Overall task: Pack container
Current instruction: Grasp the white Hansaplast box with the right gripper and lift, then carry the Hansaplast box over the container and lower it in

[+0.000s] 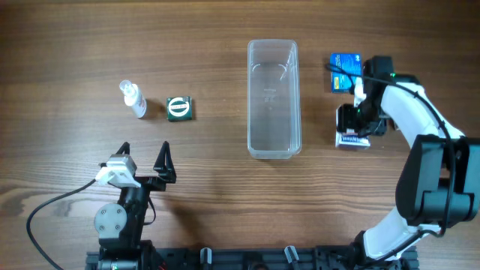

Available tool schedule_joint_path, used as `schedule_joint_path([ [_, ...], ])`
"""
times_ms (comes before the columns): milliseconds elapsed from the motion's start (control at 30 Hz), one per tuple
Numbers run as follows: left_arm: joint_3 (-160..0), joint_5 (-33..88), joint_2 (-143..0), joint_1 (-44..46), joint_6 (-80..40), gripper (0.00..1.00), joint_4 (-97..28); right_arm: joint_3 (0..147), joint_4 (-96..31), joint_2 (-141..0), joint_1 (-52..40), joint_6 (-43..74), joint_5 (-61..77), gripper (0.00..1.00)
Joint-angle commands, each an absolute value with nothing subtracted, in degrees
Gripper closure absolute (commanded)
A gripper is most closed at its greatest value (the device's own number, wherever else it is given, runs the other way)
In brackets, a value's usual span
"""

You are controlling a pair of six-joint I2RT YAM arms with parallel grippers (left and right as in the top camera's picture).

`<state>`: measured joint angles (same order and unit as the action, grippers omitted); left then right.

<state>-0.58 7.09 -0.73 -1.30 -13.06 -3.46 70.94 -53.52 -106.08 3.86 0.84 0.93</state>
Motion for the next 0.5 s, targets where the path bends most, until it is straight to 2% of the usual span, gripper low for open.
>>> schedule_joint_path([
  [0,-0.32,6.55,-0.16,-1.78,-13.78,0.0,-3.84,82.32,-59.79,-105.23,2.96,1.72,7.77,0.37],
  [200,-0.32,6.55,-0.16,-1.78,-13.78,0.0,-3.84,99.29,-65.89,-104.33,-3.68,1.93,12.16,0.37],
  [467,-0.32,6.55,-0.16,-1.78,-13.78,0.0,-3.84,101.93,-55.77,-105.86,-16.08,12.45,3.66,0.36],
])
